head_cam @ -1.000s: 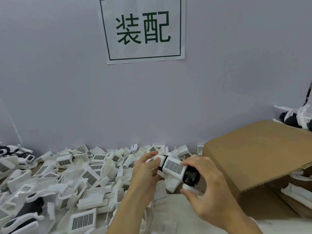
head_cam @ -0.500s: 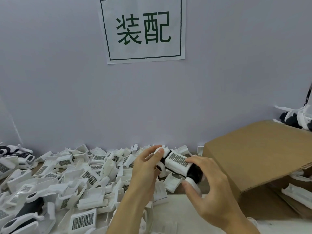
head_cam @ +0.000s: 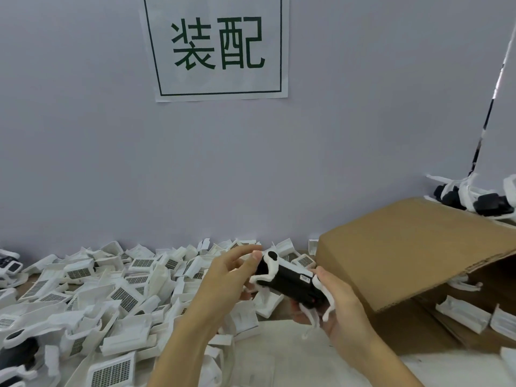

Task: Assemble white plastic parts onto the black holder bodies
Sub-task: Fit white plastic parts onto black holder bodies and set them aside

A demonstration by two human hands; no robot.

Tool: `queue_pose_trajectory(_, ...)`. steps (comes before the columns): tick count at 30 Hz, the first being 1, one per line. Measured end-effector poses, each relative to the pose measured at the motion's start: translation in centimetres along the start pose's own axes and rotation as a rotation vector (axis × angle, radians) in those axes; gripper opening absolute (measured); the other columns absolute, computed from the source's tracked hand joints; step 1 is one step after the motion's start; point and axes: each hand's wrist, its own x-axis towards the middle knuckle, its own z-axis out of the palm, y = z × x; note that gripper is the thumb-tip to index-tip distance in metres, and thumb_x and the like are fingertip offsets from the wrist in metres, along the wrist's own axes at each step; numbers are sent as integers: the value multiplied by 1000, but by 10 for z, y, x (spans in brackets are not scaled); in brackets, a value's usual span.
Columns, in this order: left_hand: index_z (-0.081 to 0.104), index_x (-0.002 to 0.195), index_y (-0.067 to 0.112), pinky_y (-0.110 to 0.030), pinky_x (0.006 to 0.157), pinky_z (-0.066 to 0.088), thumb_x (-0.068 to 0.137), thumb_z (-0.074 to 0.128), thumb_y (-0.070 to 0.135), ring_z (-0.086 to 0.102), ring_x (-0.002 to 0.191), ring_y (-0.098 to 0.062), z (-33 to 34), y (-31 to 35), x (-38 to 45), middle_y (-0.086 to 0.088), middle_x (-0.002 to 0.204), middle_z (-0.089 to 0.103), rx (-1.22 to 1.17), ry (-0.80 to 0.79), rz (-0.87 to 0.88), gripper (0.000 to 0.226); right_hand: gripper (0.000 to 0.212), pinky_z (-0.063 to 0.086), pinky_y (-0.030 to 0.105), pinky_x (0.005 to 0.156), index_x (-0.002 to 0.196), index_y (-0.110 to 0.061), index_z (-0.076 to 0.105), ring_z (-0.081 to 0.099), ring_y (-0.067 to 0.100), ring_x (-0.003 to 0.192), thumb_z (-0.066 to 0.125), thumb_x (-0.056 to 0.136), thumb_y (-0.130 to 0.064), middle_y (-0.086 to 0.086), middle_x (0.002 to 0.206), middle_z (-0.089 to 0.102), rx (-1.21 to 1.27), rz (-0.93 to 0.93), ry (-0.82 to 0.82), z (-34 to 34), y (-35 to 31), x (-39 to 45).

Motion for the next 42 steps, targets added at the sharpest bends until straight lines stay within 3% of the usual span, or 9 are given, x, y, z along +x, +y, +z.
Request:
queue_pose_trajectory(7, 70, 109, 32, -30, 64, 54, 101, 58, 16, 61, 55, -8, -10, -11, 6, -10, 94, 67, 168, 32, 32, 22, 40, 57, 54, 91, 125, -2, 64, 65, 35, 96, 52, 102, -32, 24, 101, 66, -90, 306, -227, -1, -8, -8)
queue_pose_trajectory(10, 68, 113, 31, -29, 65, 49, 102, 57, 21, 62, 53, -6, -15, -11, 7, -3, 86, 64, 271, 56, 69, 18, 28, 59, 42, 81, 115, -5, 68, 67, 24, 89, 67, 95, -25, 14, 101, 69, -376, 267, -274, 1, -12, -12)
queue_pose_trajectory(13, 71, 110, 28, -45, 73, 55, 100, 61, 18, 61, 53, -10, -16, -10, 5, -4, 81, 62, 282, -31, 55, 17, 26, 58, 30, 69, 114, -3, 67, 72, 25, 81, 70, 94, -19, 13, 99, 75, -596, 248, -336, 1, -8, -13)
queue_pose_trajectory(15, 69, 114, 29, -38, 66, 58, 98, 65, 22, 64, 59, -13, -13, -10, 5, -3, 85, 64, 302, -13, 46, 18, 23, 58, 28, 66, 114, -4, 68, 73, 26, 76, 70, 94, -15, 15, 100, 76, -590, 250, -327, 0, -6, -12)
queue_pose_trajectory(18, 60, 124, 28, -20, 53, 53, 97, 64, 26, 64, 68, -15, -4, -9, 5, -8, 95, 68, 72, 128, 22, 27, 17, 59, 32, 70, 111, -6, 70, 73, 28, 75, 67, 95, -11, 15, 92, 76, -457, 207, -220, -5, -5, -8)
queue_pose_trajectory(26, 63, 107, 27, -28, 58, 52, 103, 53, 18, 63, 57, -8, 1, -8, 6, -6, 84, 71, 1, 243, 93, 14, 21, 60, 32, 58, 113, 5, 59, 76, 33, 77, 45, 104, -7, 26, 95, 75, 223, -113, 209, -22, -69, 13)
queue_pose_trajectory(32, 64, 103, 24, -19, 52, 49, 102, 52, 9, 61, 64, -18, 6, -9, 2, -3, 74, 71, 22, 208, 80, 19, 28, 61, 33, 67, 125, -3, 52, 73, 27, 80, 39, 101, 2, 20, 107, 65, 288, -385, 508, -53, -145, 13)
queue_pose_trajectory(37, 64, 105, 20, -27, 60, 49, 102, 51, 6, 62, 66, -20, 11, -10, 1, -8, 81, 71, 61, 186, 58, 20, 37, 57, 38, 85, 123, -9, 45, 66, 36, 106, 26, 98, 9, 19, 117, 56, 399, -358, 627, -86, -183, 11)
queue_pose_trajectory(42, 67, 100, 17, -31, 60, 47, 101, 51, 2, 63, 59, -16, 14, -11, 1, -8, 78, 70, 79, 186, 38, 21, 25, 61, 30, 66, 130, -10, 48, 65, 30, 85, 40, 106, -8, 15, 111, 54, 509, -249, 692, -114, -220, 25)
